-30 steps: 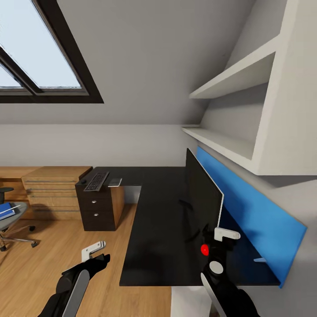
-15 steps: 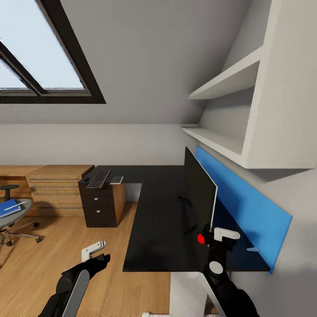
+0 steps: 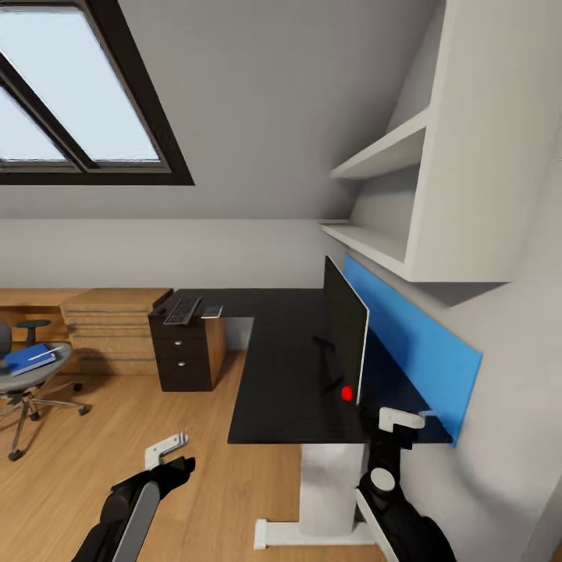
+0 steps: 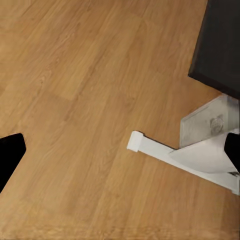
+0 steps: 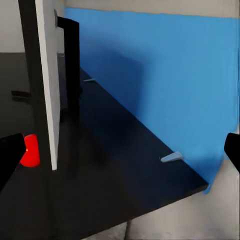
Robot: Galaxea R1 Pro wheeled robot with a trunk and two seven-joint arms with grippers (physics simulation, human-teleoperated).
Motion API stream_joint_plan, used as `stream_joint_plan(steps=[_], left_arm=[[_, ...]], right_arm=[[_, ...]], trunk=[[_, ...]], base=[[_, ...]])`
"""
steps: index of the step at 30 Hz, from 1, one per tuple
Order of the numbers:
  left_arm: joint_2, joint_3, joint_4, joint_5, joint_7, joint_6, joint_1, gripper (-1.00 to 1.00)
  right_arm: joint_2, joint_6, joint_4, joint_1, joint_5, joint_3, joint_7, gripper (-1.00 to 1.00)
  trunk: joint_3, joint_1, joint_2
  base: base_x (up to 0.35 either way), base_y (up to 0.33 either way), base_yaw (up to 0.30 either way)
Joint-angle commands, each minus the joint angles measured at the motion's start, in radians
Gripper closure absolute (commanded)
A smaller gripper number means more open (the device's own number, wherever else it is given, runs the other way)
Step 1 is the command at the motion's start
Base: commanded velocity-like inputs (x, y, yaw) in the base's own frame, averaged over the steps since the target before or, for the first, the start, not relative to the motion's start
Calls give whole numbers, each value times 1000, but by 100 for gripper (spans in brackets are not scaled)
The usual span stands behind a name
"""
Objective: In the bedroom, organize the workspace by keeping the computer under the desk, ensuring the monitor is on the desk, placing the keyboard on the desk next to the monitor, placing the mouse on the desk next to the keyboard, moving the folder from the swivel chair onto the desk next to the mouse, stacking the notebook on top of the folder with the pen on top of the notebook, and positioning the swivel chair next to the desk.
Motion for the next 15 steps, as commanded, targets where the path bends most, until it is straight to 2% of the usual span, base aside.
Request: stream_joint_plan(steps=[1,3,4,5,6,8,13,15], left_arm=[[0,1,17,10,8,2,-1,-100],[3,1,101,2,10,2,-1,-100],[20,0,373,-74,9,-126,-1,-100],[27,0,428,-92,9,-189,-1,-100],[30,0,456,-100,8,-222,-1,-100],[37,0,575,-120,8,-342,-1,-100],[43,-3,767,-133,4,-533,-1,-100],[48,-19,857,-143,-9,-644,-1,-100]], right_arm=[[0,-5,4,-1,-5,2,-5,-100],[1,-6,21,-1,-6,3,-6,-100],[12,-73,193,-1,-9,15,-5,-100],[19,-114,253,-1,-8,22,-5,-100],[22,-136,285,-1,-8,27,-5,-100],[30,-229,416,-1,-6,47,-4,-100],[35,-385,647,-1,-5,73,1,-100],[37,-474,767,-1,-6,77,48,-100]], trunk=[[-1,0,-1],[-1,0,-1],[-1,0,-1],[-1,0,-1],[-1,0,-1],[-1,0,-1],[-1,0,-1],[-1,0,-1]], base=[[-315,144,0],[-295,186,0],[-201,281,0],[-177,292,0],[-164,297,0],[-99,309,0],[-34,320,0],[-9,328,0]])
